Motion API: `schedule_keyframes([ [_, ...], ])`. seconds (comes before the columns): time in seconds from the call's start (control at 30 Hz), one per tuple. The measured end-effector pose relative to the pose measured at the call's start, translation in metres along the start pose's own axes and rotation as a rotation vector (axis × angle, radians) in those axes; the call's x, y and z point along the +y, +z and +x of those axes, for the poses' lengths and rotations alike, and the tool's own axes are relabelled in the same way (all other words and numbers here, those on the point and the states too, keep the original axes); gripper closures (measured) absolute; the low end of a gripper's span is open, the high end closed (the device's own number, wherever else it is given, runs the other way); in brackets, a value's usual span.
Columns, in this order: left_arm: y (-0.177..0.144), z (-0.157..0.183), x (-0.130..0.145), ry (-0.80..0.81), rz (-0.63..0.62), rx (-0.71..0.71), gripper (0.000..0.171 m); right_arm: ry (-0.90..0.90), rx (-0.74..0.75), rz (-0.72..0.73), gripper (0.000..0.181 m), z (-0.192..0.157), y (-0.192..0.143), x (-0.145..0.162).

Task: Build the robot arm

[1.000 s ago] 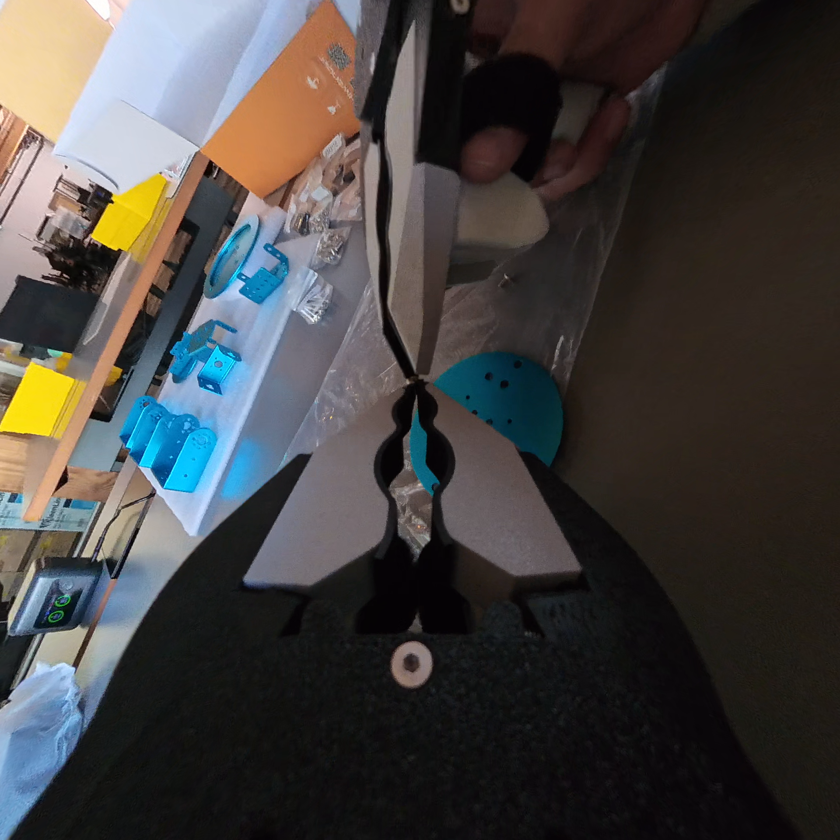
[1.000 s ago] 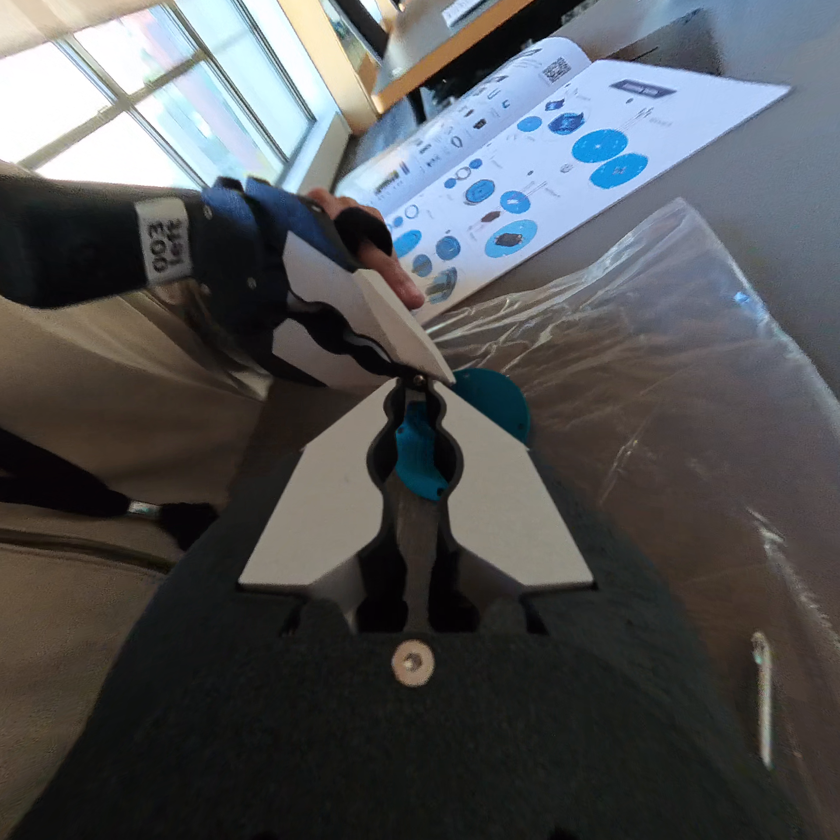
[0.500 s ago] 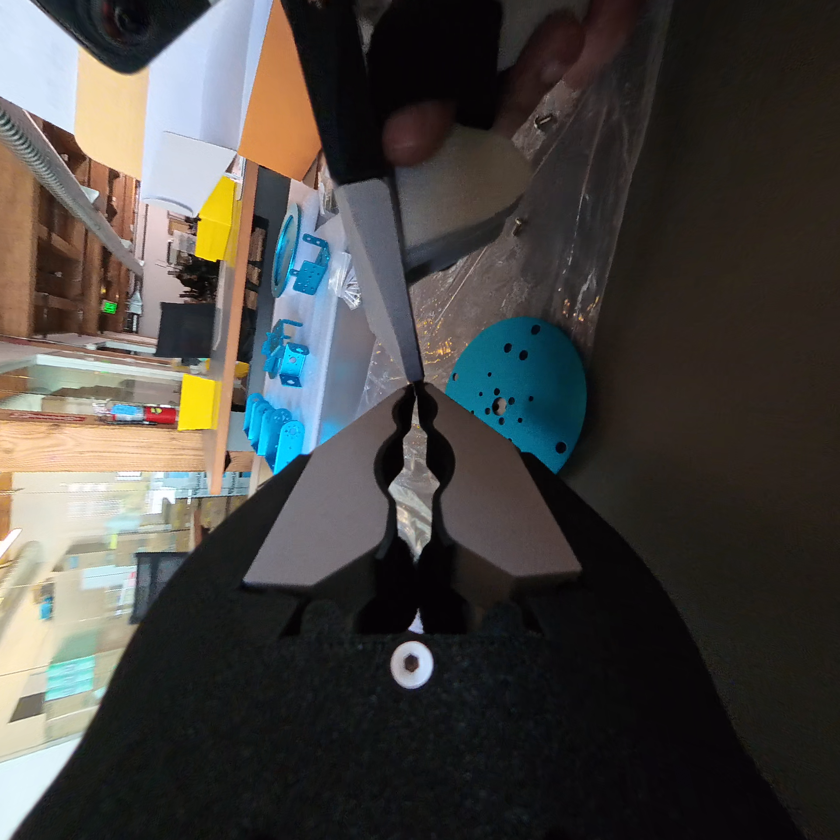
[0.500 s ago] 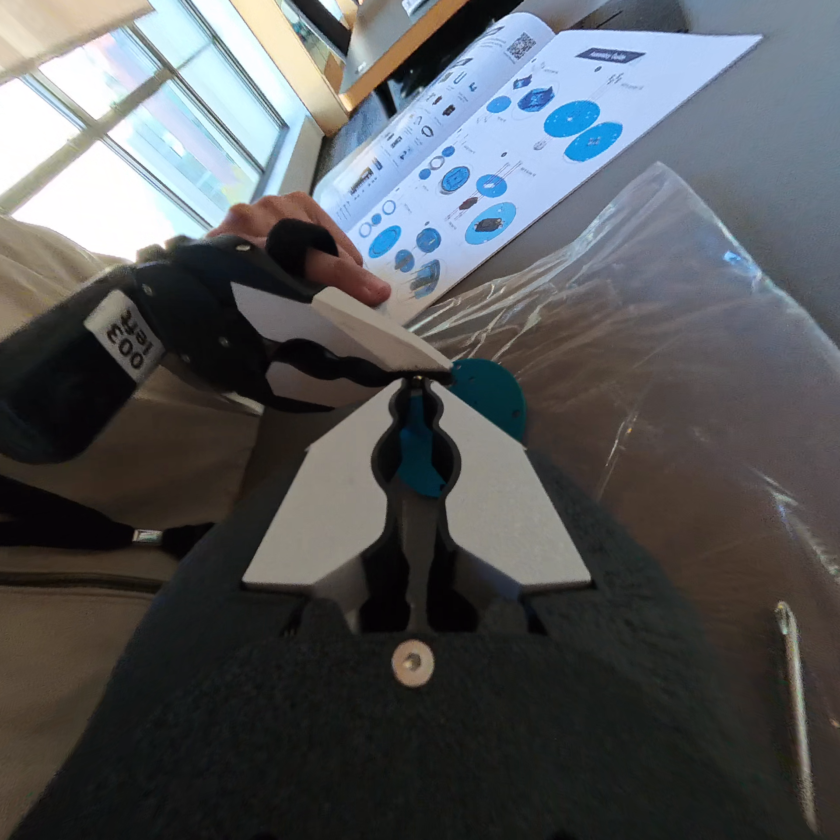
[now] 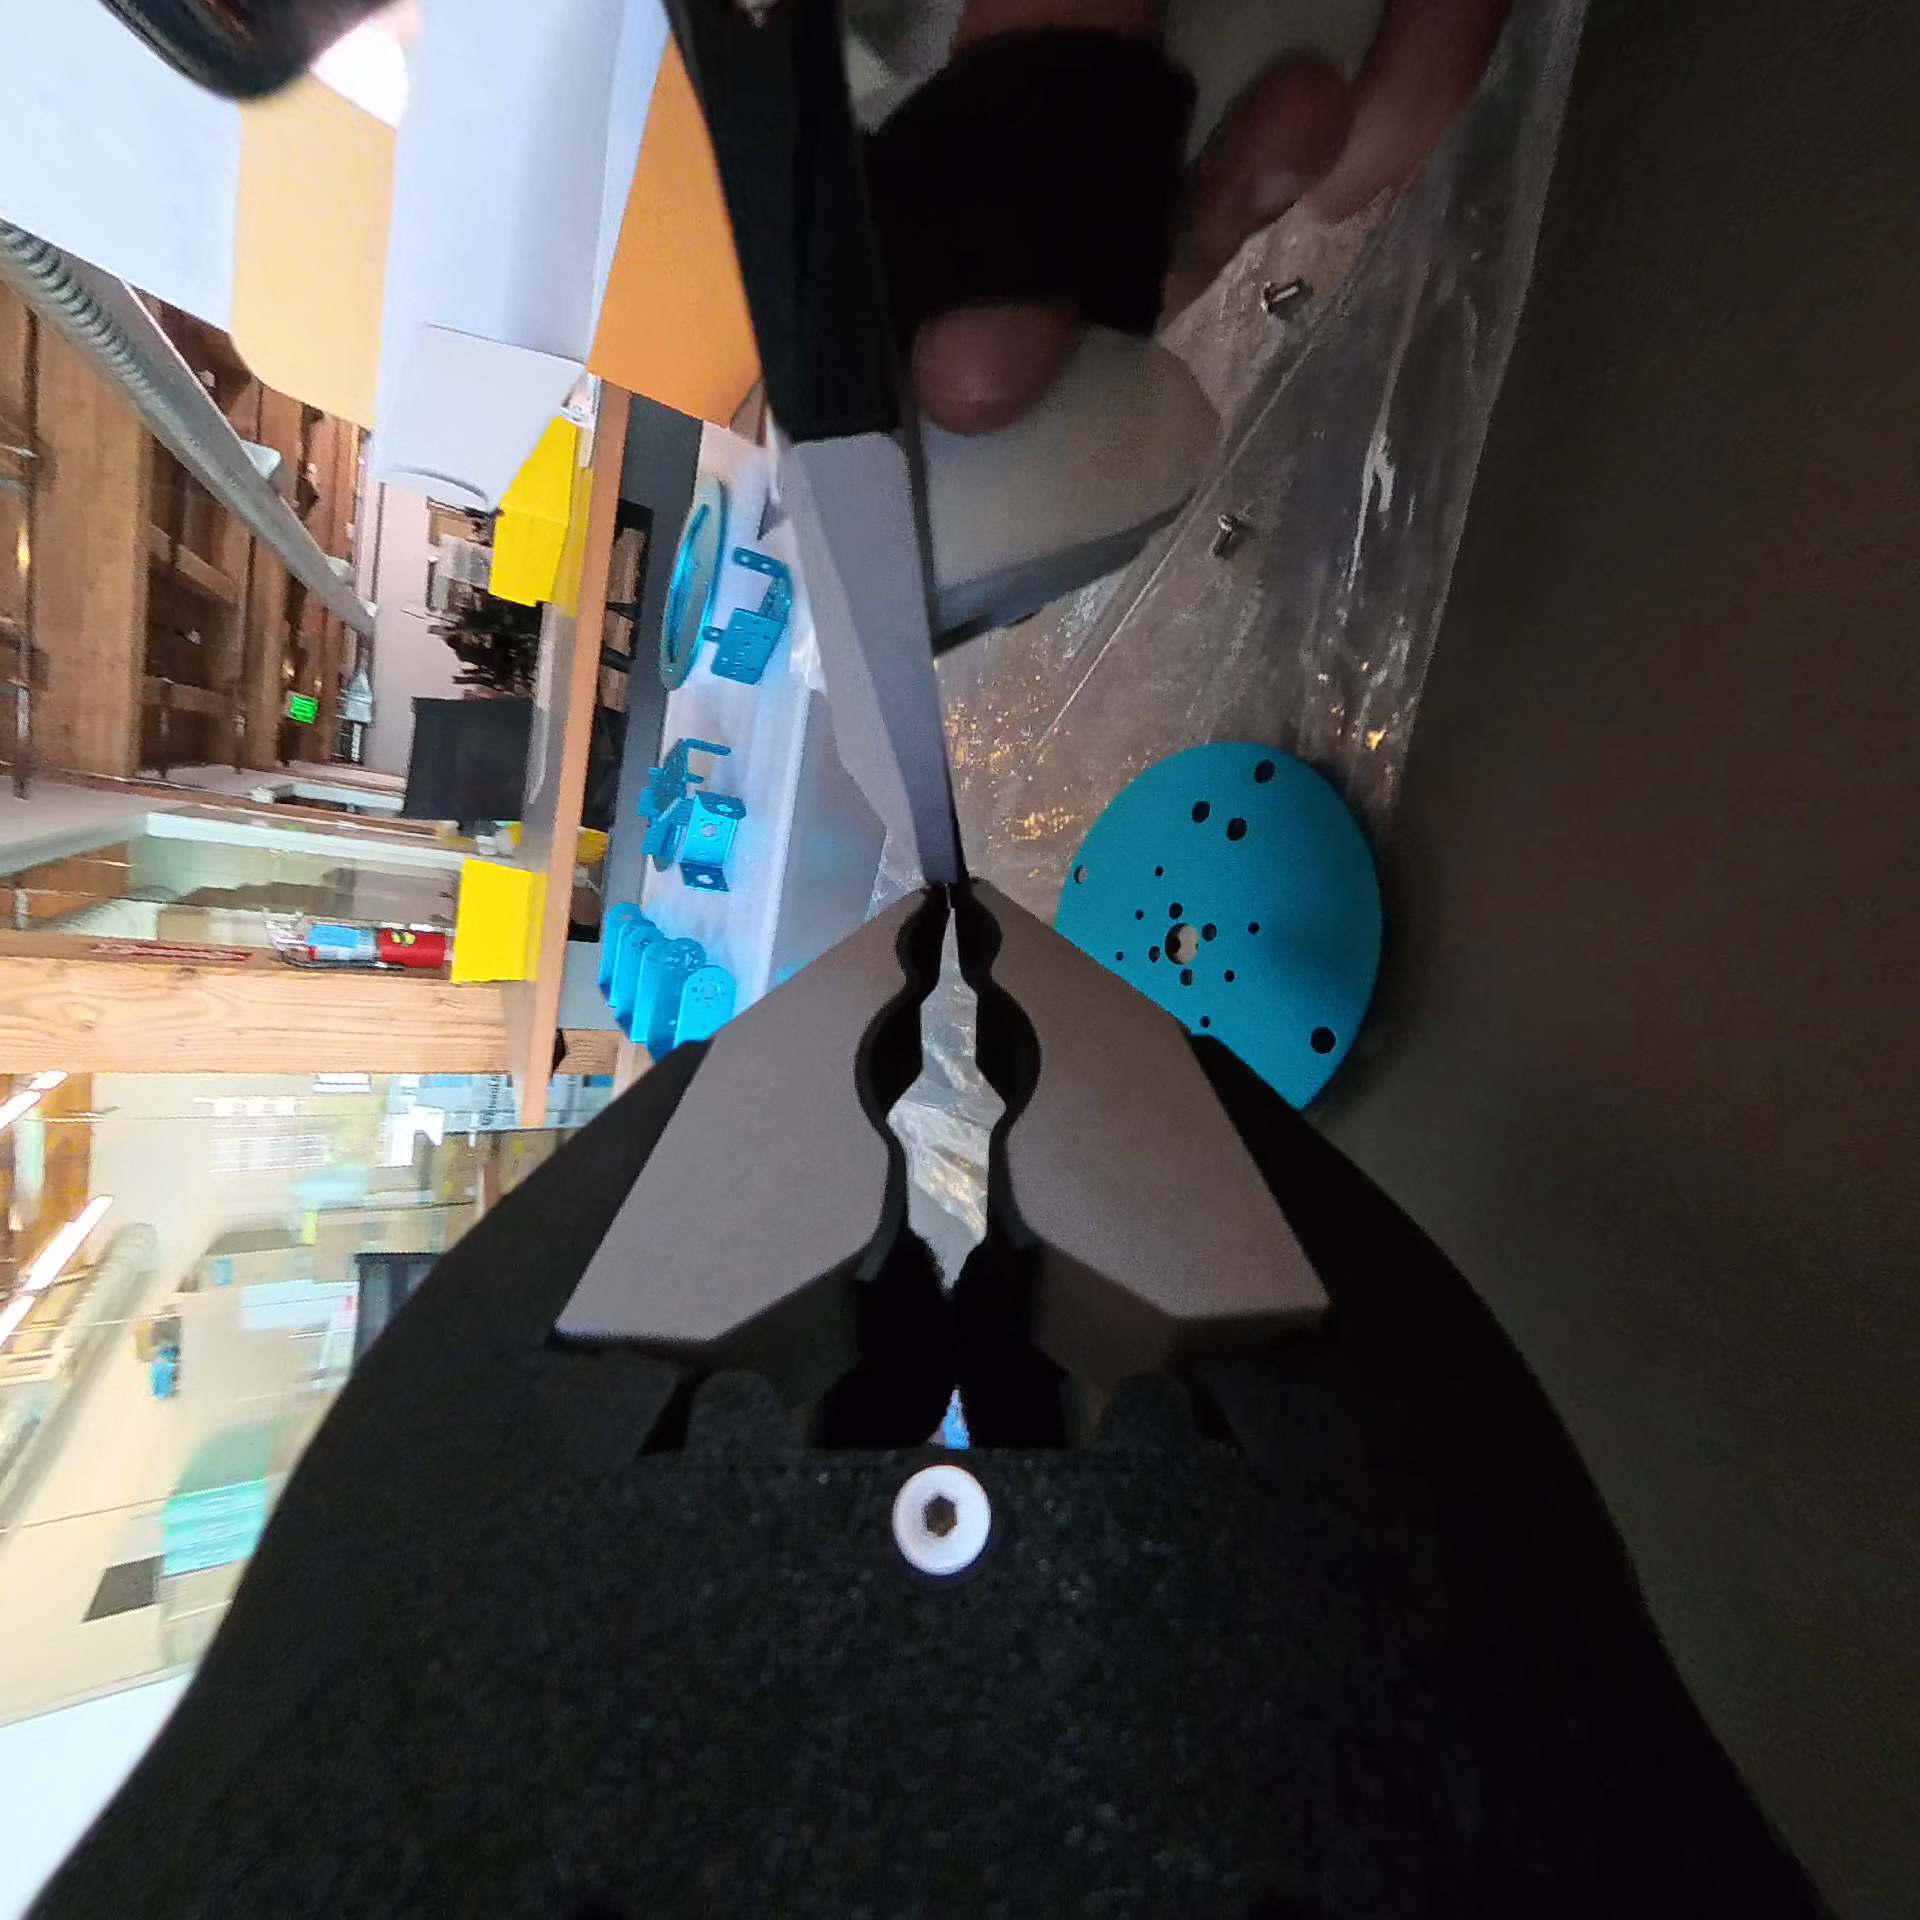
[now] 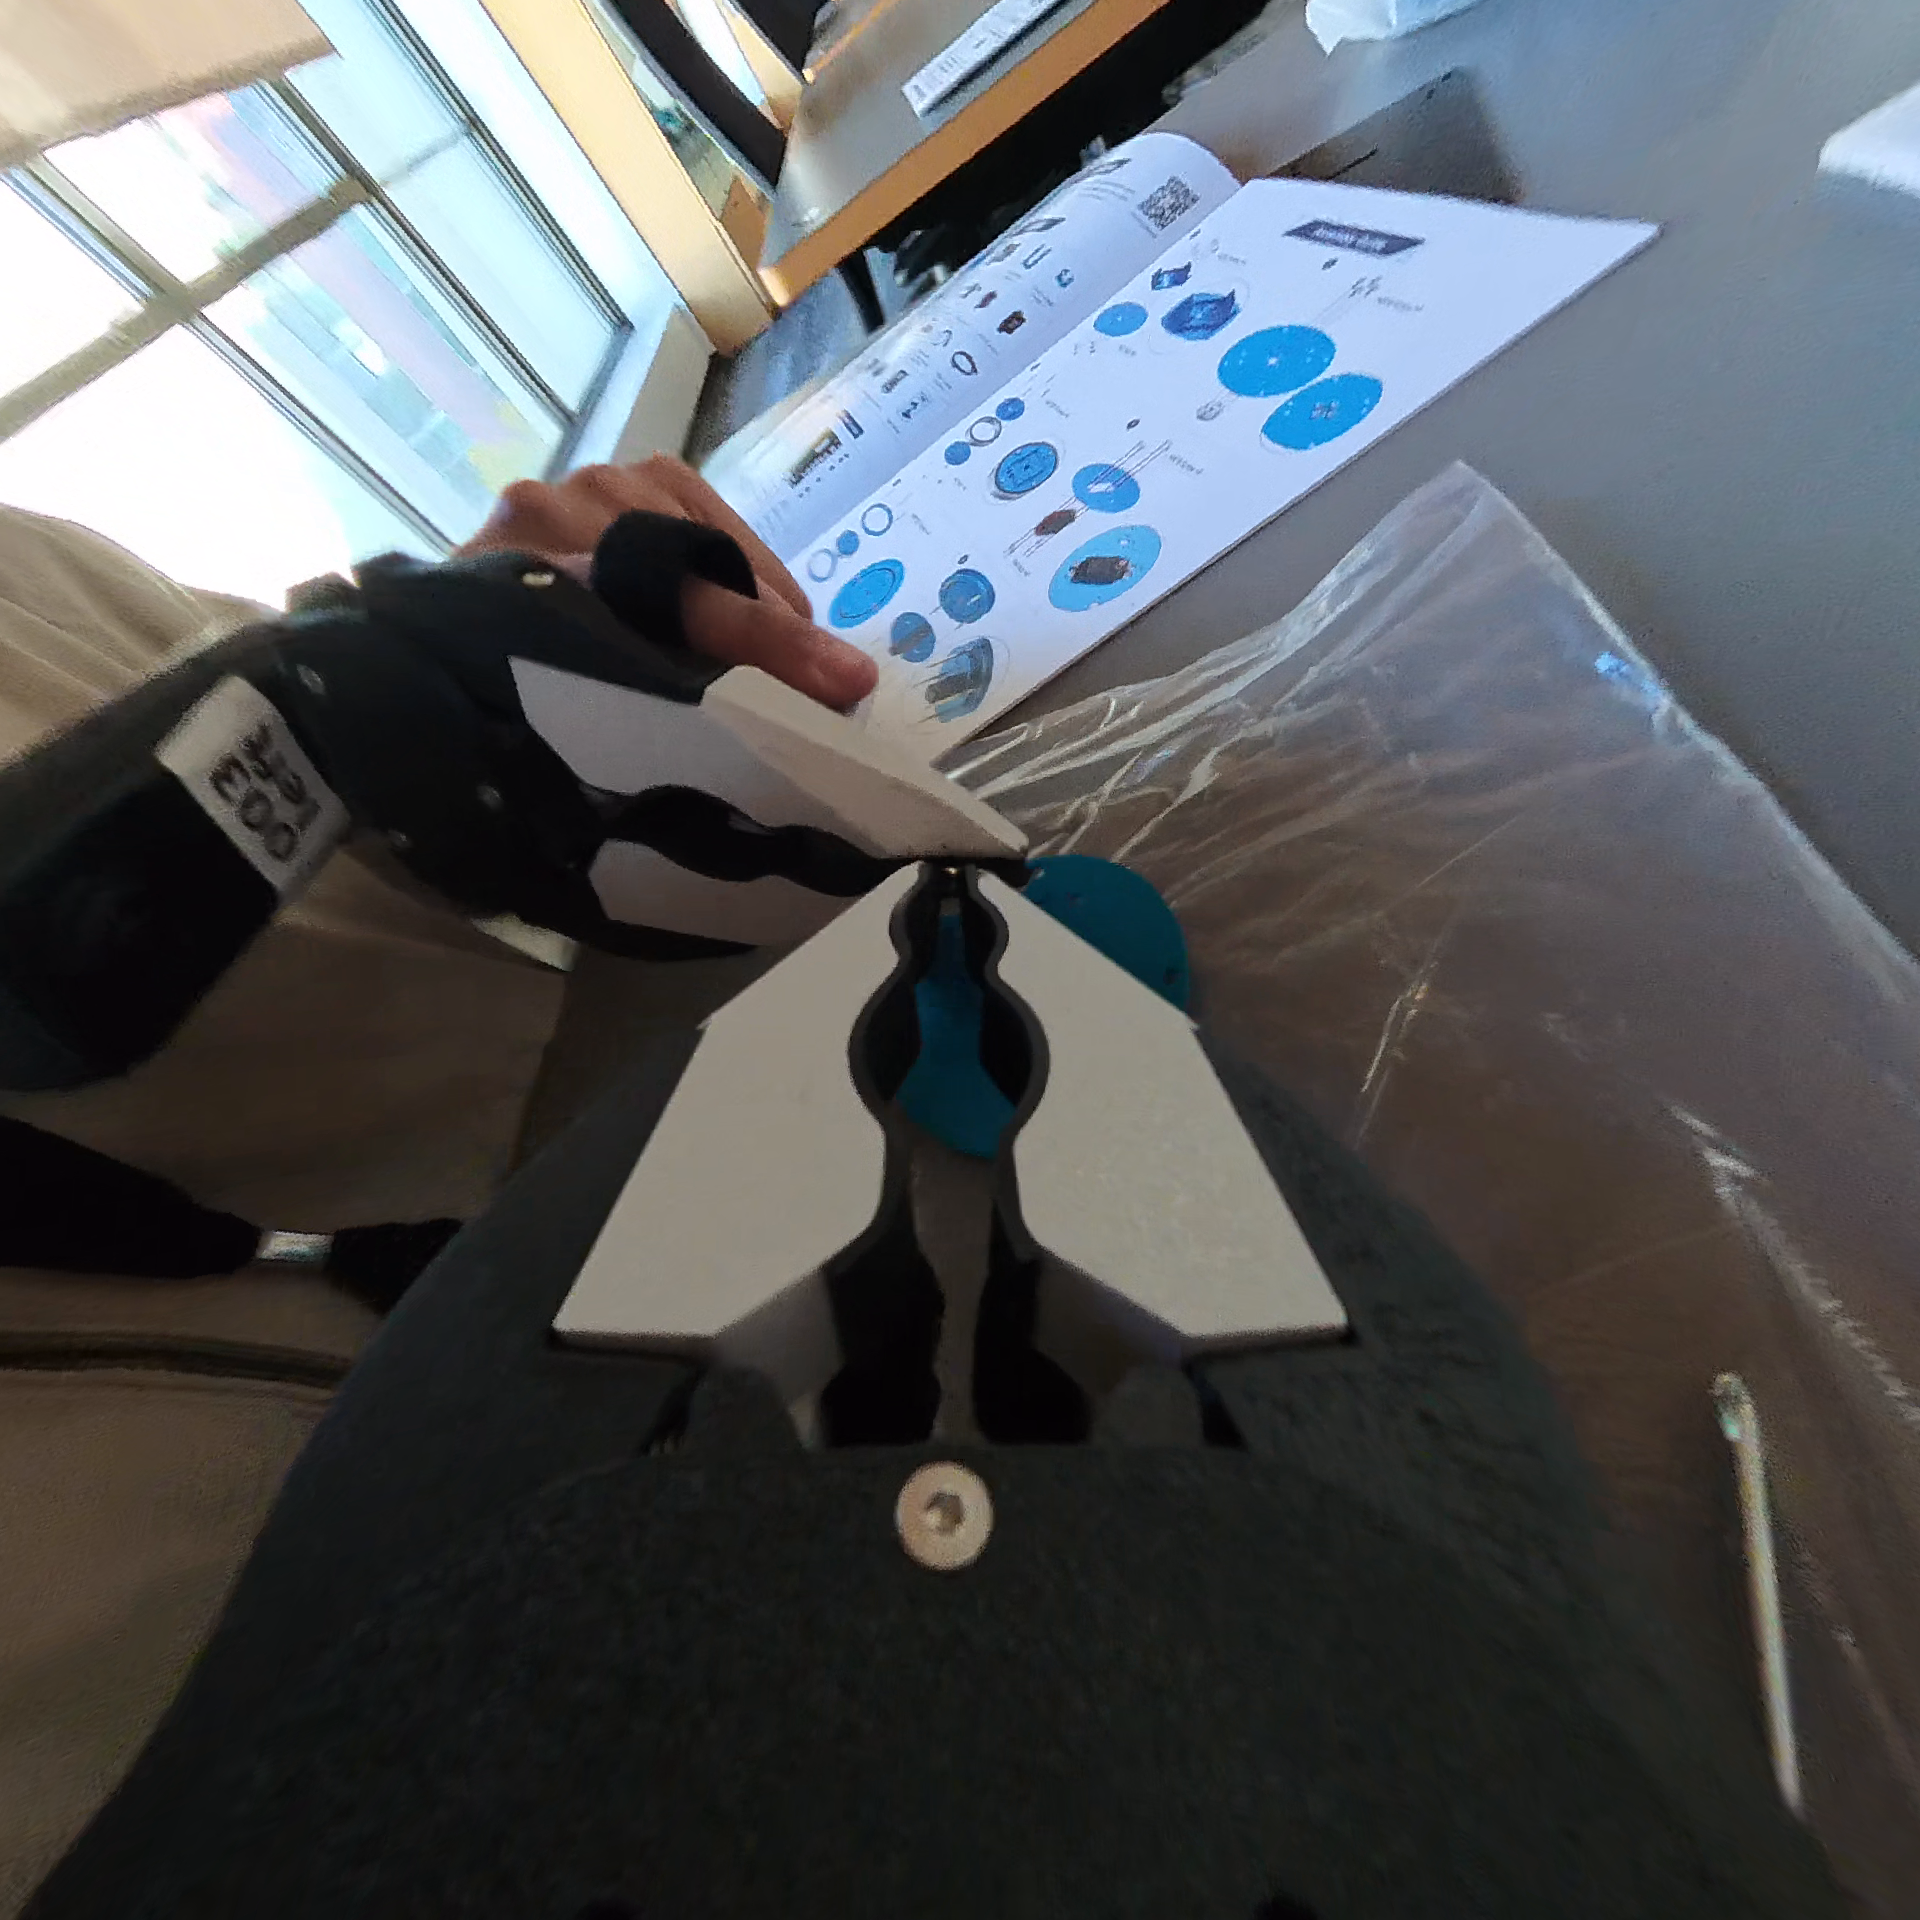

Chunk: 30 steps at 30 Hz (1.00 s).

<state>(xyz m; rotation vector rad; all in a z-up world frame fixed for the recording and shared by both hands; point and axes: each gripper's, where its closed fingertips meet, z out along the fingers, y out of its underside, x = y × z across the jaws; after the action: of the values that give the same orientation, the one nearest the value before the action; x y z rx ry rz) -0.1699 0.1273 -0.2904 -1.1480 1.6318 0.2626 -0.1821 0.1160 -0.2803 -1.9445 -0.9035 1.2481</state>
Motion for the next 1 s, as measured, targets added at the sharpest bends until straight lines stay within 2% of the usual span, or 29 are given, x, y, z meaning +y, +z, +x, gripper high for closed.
schedule_keyframes([
  [0.13,-0.003,-0.004,-0.003,-0.078,0.029,0.015,0.170,-0.229,0.121,-0.022,0.179,-0.002,-0.003,-0.004],
  [0.23,-0.006,-0.008,-0.006,-0.133,0.063,0.007,0.169,-0.246,0.116,-0.006,0.181,-0.006,-0.005,-0.009],
  [0.33,-0.009,-0.006,-0.006,-0.188,0.093,0.028,0.169,-0.193,0.072,0.001,0.181,-0.007,-0.006,-0.008],
  [0.57,-0.012,-0.005,-0.006,-0.178,0.128,0.009,0.170,-0.095,-0.014,0.013,0.181,-0.011,-0.005,-0.006],
  [0.77,-0.015,-0.010,-0.010,-0.147,0.193,-0.036,0.152,0.172,-0.259,0.082,0.181,-0.023,-0.009,-0.011],
  [0.83,-0.019,-0.012,-0.017,-0.157,0.251,-0.043,0.153,0.249,-0.323,0.106,0.181,-0.025,-0.011,-0.013],
  [1.0,-0.026,-0.017,-0.027,-0.272,0.350,-0.003,0.171,0.399,-0.480,0.119,0.181,-0.031,-0.016,-0.016],
])
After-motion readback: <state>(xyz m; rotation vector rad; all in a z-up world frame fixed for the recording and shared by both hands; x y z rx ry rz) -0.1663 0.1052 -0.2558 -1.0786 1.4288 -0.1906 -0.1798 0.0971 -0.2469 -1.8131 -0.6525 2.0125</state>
